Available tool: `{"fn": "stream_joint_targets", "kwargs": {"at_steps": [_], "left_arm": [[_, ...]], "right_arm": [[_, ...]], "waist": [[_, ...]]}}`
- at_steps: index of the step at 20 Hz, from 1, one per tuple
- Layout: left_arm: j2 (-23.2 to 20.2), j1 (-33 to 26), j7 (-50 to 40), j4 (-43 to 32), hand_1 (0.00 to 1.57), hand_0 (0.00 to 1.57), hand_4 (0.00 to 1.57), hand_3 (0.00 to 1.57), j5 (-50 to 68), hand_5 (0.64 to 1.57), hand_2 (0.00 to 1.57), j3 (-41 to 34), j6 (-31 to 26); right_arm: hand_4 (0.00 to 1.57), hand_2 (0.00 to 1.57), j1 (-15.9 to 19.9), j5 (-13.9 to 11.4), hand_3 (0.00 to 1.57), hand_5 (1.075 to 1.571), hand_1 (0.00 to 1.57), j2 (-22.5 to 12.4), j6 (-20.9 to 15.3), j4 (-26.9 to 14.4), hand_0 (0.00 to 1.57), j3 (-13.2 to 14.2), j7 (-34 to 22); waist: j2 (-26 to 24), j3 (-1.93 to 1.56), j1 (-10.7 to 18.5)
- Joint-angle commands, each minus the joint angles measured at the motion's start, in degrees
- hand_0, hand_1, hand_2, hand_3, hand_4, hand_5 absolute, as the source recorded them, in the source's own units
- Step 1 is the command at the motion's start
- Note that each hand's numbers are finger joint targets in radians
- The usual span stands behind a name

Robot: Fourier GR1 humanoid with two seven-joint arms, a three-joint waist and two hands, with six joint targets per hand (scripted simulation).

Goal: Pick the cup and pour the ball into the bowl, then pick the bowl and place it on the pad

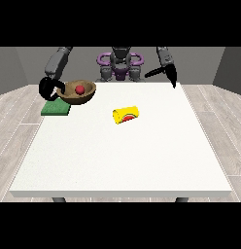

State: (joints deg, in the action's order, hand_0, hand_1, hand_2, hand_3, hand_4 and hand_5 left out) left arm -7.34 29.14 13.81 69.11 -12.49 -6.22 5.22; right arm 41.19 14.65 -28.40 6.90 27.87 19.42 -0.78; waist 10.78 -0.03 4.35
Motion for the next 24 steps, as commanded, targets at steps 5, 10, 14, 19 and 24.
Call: {"fn": "stream_joint_targets", "kwargs": {"at_steps": [5, 10, 14, 19, 24], "left_arm": [[0.6, -1.7, 5.7, 0.0, 0.0, 0.0, 0.0, 0.0, -1.5, 1.566, 0.0, 0.2, 3.2], [2.0, 3.9, 6.7, 1.0, 0.0, 0.0, 0.0, 0.0, -2.9, 1.565, 0.0, 0.4, 7.3], [1.7, 4.4, 6.4, 4.4, 0.0, 0.0, 0.0, 0.0, -3.9, 1.565, 0.0, 1.1, 8.1], [1.1, 1.5, 1.9, 14.6, 0.0, 0.0, 0.0, 0.0, -4.4, 1.563, 0.0, 4.0, 5.9], [2.8, -0.8, -3.2, 21.5, 0.0, 0.0, 0.0, 0.0, -6.7, 1.564, 0.0, 6.7, 7.3]], "right_arm": [[1.06, 1.57, -3.2, 3.4, 1.57, 1.562, 1.57, -4.5, 7.3, -1.2, 1.57, 3.1, 1.8], [1.03, 1.57, -1.8, 4.9, 1.37, 1.562, 1.57, -7.4, 11.2, -1.5, 1.57, 5.2, 6.7], [1.01, 1.57, -1.6, 3.4, 1.19, 1.567, 1.57, -11.3, 11.9, -2.6, 1.57, 5.3, 10.8], [1.03, 1.57, -2.2, 2.4, 0.0, 1.569, 1.57, -15.8, 12.3, -6.8, 1.57, 6.9, 16.3], [1.03, 1.57, -0.9, 1.6, 0.34, 1.571, 1.57, -16.9, 14.2, -8.8, 1.57, 6.4, 17.7]], "waist": [[3.8, 0.0, -1.3], [12.6, -0.06, -3.1], [15.7, -0.05, -1.9], [19.0, -0.13, 0.2], [19.6, -0.14, -1.0]]}}
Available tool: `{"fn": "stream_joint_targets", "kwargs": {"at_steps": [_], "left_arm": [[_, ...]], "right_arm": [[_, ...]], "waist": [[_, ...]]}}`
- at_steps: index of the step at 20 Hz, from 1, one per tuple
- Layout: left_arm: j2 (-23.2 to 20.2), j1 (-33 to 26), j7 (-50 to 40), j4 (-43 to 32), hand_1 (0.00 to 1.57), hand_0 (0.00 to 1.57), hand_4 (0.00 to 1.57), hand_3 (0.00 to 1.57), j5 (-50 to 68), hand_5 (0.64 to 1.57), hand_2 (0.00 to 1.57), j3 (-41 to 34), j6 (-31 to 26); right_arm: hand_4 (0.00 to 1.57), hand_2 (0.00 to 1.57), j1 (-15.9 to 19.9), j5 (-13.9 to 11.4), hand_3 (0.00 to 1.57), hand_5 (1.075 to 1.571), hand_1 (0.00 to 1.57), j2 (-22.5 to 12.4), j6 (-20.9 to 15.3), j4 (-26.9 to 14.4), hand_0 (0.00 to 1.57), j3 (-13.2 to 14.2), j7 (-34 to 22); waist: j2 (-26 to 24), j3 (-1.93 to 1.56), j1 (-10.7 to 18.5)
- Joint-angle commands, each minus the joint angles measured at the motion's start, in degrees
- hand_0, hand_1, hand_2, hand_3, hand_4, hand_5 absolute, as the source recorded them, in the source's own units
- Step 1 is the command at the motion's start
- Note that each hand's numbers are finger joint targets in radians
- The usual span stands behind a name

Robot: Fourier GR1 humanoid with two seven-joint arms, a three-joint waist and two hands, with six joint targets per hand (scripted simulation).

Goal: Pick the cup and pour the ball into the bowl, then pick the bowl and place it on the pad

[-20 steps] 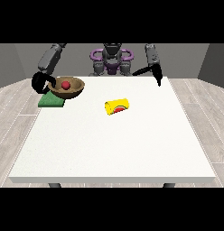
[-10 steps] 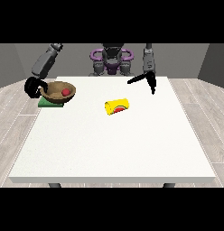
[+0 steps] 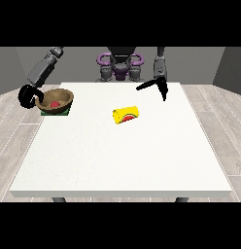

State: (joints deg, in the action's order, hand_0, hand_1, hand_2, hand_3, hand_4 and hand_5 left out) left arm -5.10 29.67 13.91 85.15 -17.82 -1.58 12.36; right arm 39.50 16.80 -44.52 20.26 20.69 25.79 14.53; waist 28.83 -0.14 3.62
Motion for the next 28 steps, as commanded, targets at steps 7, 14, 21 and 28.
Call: {"fn": "stream_joint_targets", "kwargs": {"at_steps": [7, 14, 21, 28], "left_arm": [[0.4, -3.7, -4.3, 5.6, 0.0, 0.0, 0.0, 0.0, 0.7, 1.566, 0.0, 1.2, -1.5], [-1.0, -3.7, -6.8, 7.5, 0.0, 0.0, 0.0, 0.0, 2.9, 1.566, 0.0, -0.2, -3.8], [-0.7, -4.6, -4.9, 10.1, 0.0, 0.0, 0.0, 0.0, 2.1, 1.565, 0.0, 0.6, -3.2], [-0.8, -5.7, -6.2, 11.6, 0.0, 0.0, 0.0, 0.0, 1.7, 1.566, 0.0, 0.0, -2.5]], "right_arm": [[0.78, 1.57, 2.0, 1.8, 0.0, 1.569, 1.57, -1.3, 1.6, -4.1, 1.57, 1.6, -3.8], [0.73, 1.57, -0.3, 0.2, 1.04, 1.57, 1.57, -1.4, 5.3, -4.0, 1.57, -0.3, -3.6], [0.65, 1.57, -0.8, -3.7, 1.32, 1.552, 1.57, -3.5, 2.4, -4.1, 1.57, -3.3, -3.9], [0.0, 0.43, -0.3, -5.0, 0.33, 1.481, 0.0, -7.8, -3.6, -4.1, 0.0, -2.8, -3.2]], "waist": [[-3.7, 0.07, -0.5], [-3.8, 0.05, -1.2], [-1.2, 0.05, 0.3], [0.2, 0.06, -1.3]]}}
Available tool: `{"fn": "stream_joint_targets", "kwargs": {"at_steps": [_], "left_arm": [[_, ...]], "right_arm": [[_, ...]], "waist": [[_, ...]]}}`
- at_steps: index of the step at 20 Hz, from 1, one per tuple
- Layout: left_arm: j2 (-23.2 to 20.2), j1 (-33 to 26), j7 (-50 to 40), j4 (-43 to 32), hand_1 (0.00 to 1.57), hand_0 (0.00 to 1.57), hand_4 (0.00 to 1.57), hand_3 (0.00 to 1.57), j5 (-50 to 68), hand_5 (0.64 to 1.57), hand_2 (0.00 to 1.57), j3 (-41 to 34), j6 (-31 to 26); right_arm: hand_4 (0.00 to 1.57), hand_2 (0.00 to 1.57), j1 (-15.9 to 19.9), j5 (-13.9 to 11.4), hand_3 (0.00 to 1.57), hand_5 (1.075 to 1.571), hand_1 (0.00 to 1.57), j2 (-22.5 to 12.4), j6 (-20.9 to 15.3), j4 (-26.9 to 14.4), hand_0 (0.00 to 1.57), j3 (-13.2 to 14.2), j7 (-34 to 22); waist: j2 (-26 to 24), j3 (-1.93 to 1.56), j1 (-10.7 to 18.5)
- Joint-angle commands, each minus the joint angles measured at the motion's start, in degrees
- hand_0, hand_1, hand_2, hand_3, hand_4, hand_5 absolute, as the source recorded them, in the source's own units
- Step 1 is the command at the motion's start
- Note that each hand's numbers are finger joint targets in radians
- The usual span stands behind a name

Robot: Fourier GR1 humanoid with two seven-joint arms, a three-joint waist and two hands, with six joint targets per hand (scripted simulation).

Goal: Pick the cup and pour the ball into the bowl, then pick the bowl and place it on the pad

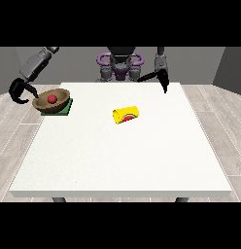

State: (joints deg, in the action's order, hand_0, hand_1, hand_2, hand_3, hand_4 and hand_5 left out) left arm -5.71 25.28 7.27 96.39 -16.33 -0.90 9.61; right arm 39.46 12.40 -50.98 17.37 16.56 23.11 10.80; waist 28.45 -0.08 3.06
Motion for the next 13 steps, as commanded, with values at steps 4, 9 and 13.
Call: {"fn": "stream_joint_targets", "kwargs": {"at_steps": [4, 9, 13], "left_arm": [[-1.3, -2.6, -3.6, 6.4, 0.0, 0.0, 0.0, 0.0, 1.3, 1.566, 0.0, 0.0, -2.3], [1.5, -3.9, -4.4, 5.2, 0.0, 0.0, 0.0, 0.0, -1.3, 1.569, 0.0, 2.6, -0.1], [1.0, -4.3, -2.1, -0.9, 0.0, 0.0, 0.0, 0.0, 0.2, 1.569, 0.0, 0.9, -0.9]], "right_arm": [[0.0, 0.37, 0.8, -0.7, 0.21, 1.481, 0.0, -1.8, -1.5, -1.1, 0.0, 0.3, 0.0], [0.0, 0.26, 3.0, -0.8, 0.06, 1.493, 0.0, -3.2, 0.3, -0.4, 0.0, -0.2, -4.1], [0.0, 0.19, 6.3, 2.5, 0.29, 1.503, 0.0, -10.6, 9.0, 0.4, 0.0, 2.1, -11.3]], "waist": [[-0.8, -0.03, 0.8], [-3.8, 0.01, 0.1], [-8.2, 0.14, -1.2]]}}
